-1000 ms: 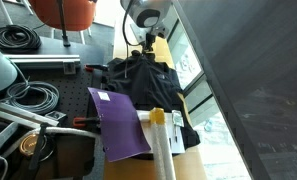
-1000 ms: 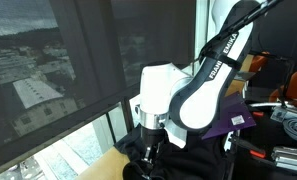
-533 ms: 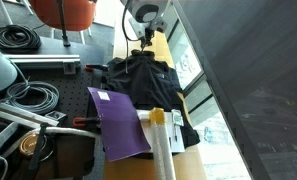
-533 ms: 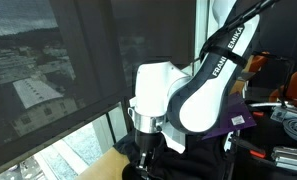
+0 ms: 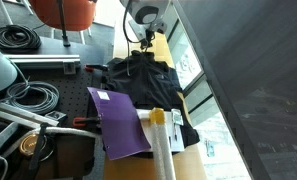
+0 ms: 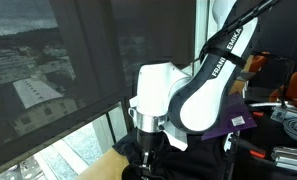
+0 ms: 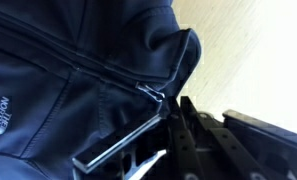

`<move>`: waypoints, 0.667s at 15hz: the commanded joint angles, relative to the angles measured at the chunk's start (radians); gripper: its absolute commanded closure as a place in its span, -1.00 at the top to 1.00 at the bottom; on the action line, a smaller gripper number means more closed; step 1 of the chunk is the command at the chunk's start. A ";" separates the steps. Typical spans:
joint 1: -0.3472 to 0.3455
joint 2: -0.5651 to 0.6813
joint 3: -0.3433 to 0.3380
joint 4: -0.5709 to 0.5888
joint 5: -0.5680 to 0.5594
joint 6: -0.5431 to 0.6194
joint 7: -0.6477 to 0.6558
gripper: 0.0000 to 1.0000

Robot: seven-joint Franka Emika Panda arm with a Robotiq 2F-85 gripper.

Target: Pull the zipper of the black vest upwards

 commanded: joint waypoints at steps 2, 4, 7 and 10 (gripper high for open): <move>-0.040 -0.030 0.001 -0.051 0.007 0.033 -0.038 -0.96; -0.056 -0.032 -0.001 -0.061 0.008 0.037 -0.047 -0.96; -0.074 -0.032 -0.003 -0.073 0.008 0.041 -0.055 -0.96; -0.081 -0.033 -0.012 -0.083 0.004 0.034 -0.058 -0.34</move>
